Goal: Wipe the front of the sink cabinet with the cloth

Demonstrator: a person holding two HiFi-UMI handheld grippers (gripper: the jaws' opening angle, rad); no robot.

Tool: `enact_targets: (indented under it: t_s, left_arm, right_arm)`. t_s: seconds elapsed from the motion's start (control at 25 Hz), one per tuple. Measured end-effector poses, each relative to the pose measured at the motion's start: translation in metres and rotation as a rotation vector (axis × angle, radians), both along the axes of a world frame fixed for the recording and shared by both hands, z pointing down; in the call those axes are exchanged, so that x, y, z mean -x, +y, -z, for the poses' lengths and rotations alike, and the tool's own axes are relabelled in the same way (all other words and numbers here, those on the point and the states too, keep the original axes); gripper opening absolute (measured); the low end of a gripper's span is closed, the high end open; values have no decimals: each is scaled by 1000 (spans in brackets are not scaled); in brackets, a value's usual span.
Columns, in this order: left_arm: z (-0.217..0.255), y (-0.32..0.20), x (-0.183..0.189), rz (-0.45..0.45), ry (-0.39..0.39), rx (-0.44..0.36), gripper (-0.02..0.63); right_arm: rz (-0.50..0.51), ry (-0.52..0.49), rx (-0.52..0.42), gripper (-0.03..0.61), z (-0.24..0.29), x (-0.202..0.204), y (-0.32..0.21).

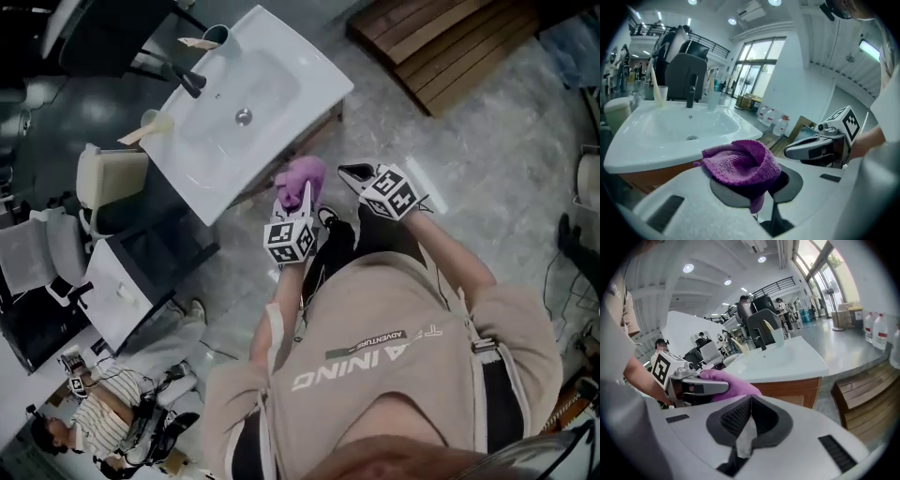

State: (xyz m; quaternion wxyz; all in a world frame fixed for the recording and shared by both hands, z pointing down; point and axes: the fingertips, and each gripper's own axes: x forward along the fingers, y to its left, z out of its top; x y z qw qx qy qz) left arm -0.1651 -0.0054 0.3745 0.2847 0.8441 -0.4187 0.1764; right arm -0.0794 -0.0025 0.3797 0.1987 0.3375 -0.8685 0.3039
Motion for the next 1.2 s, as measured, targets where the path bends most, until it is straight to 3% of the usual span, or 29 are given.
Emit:
enact_targets:
  t_s: [0.24,0.48,0.84,1.04,1.2]
  left_arm:
    - [42,24,55,55,55,-12,49]
    - [78,34,98,42,47,-110,49]
    - [138,52,111,29,32,-244,49]
    - [171,43,117,113,83,-294,49]
    - [198,33,124,177,73,-337,49]
  right_arm:
    - [-34,12,-68,12,46,36,13]
    - [58,53,-150,12,76,80,41]
    - [168,68,-319,12,148,115,43]
    - [223,-15,-371,12,195,121,35]
    - [257,-53,-440,12,236,117,22]
